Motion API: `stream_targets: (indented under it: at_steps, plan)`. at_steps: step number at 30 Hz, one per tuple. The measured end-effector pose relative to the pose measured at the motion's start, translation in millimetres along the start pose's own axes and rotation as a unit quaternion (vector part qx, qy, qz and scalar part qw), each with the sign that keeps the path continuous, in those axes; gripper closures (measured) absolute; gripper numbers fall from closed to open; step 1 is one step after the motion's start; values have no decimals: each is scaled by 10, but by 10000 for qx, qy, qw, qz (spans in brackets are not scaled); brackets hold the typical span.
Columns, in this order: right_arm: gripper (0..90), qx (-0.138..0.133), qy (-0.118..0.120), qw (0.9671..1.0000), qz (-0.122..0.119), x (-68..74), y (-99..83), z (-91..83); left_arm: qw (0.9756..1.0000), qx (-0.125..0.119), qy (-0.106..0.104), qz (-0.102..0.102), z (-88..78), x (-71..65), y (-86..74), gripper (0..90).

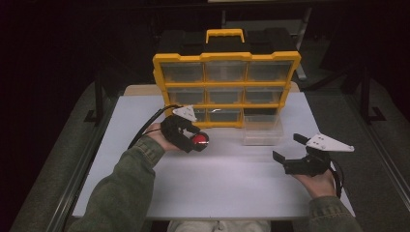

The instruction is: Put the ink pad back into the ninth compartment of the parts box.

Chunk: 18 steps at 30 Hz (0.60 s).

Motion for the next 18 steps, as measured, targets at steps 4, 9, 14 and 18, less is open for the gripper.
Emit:
stream_targets:
  at_steps: [4,9,14,18]
  plan:
    - [0,16,17,10000,-14,10,-3,0,9999,50,-56,123,42,-16,96,296]
    - [0,-5,4,10000,0,1,1,-11,9996,104,-128,229,112,-35,223,297]
    - [0,-16,19,10000,4,1,4,-17,9988,167,-212,407,163,-60,362,297]
    - [0,-23,23,10000,19,-1,2,-18,9984,165,-217,492,180,-58,459,296]
Point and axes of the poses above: each handheld gripper's, and its own axes: z roughly forward along the jaws, y roughly out of its top, x roughly to its left, the point moved 10 cm from there along z, roughly forward along the jaws, and after that the axes turned 3 degrees about -x, right-handed, at the moved point
